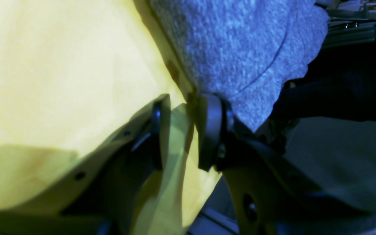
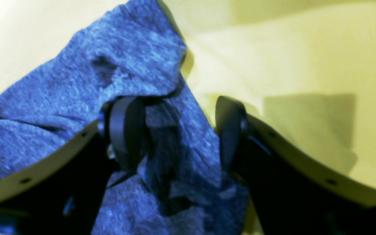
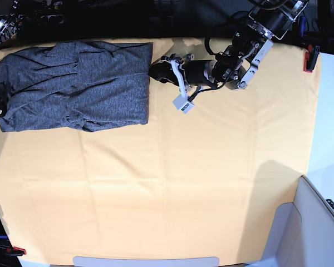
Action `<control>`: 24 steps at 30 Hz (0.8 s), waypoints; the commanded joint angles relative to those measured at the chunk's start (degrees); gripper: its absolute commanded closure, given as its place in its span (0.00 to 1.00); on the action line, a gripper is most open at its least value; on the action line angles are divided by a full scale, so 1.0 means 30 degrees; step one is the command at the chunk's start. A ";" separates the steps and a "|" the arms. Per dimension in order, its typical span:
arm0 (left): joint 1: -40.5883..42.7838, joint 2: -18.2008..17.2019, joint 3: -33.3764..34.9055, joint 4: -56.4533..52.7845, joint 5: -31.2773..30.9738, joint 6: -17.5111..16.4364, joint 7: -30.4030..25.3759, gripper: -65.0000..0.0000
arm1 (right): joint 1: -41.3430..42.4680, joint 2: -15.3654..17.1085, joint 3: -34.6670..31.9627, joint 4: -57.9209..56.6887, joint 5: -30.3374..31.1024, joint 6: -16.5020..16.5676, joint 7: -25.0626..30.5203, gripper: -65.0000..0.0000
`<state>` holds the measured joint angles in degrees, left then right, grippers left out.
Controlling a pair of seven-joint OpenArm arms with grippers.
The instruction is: Fold the T-shirt properly
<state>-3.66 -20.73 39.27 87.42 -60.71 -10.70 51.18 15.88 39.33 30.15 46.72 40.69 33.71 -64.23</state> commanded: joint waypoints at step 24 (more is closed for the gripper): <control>-0.0054 -0.0284 -0.0034 0.0092 0.0675 0.0358 0.0362 0.75 | -0.1791 -0.1902 -0.1391 0.4075 -0.1972 0.0322 -0.0554 1.00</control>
<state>-3.64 -20.84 39.27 87.46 -60.82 -10.72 50.98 10.98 33.78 26.37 59.11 35.55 33.98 -61.69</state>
